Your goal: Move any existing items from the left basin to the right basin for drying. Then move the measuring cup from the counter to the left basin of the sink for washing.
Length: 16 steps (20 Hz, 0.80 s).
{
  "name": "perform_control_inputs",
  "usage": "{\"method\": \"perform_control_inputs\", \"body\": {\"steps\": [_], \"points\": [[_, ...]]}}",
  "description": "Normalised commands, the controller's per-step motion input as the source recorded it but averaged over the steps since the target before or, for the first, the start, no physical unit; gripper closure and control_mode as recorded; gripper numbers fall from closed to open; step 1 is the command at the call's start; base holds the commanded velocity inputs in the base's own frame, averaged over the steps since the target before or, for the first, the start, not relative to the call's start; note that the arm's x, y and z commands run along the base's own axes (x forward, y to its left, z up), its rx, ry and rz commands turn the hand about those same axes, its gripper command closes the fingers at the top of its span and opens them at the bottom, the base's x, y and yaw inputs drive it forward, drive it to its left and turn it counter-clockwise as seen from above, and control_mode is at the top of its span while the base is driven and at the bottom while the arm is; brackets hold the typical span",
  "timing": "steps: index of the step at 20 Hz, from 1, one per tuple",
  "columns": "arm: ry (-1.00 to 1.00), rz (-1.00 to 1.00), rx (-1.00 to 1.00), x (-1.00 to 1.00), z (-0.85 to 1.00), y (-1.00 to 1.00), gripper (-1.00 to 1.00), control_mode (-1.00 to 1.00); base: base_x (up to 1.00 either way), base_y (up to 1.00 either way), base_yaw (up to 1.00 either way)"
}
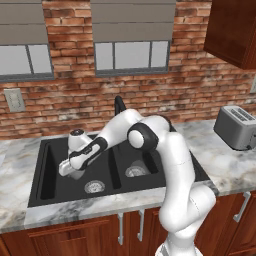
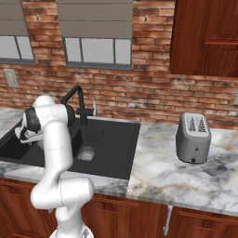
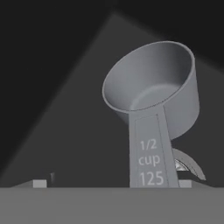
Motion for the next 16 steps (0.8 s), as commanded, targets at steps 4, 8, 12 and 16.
{"method": "perform_control_inputs", "body": {"steps": [4,8,12,16], "points": [[0.02,0.0,-0.02,0.01,-0.05,0.0,-1.0,-1.0,0.0,0.0,0.0],[0.1,0.0,-0.01,0.0,-0.02,0.0,-1.0,-1.0,0.0,0.0,0.0],[0.05,0.0,0.0,-0.01,0.15,0.0,-1.0,-1.0,0.0,0.0,0.0],[0.01,0.0,0.0,0.01,0.11,0.0,-1.0,-1.0,0.0,0.0,0.0]]}}
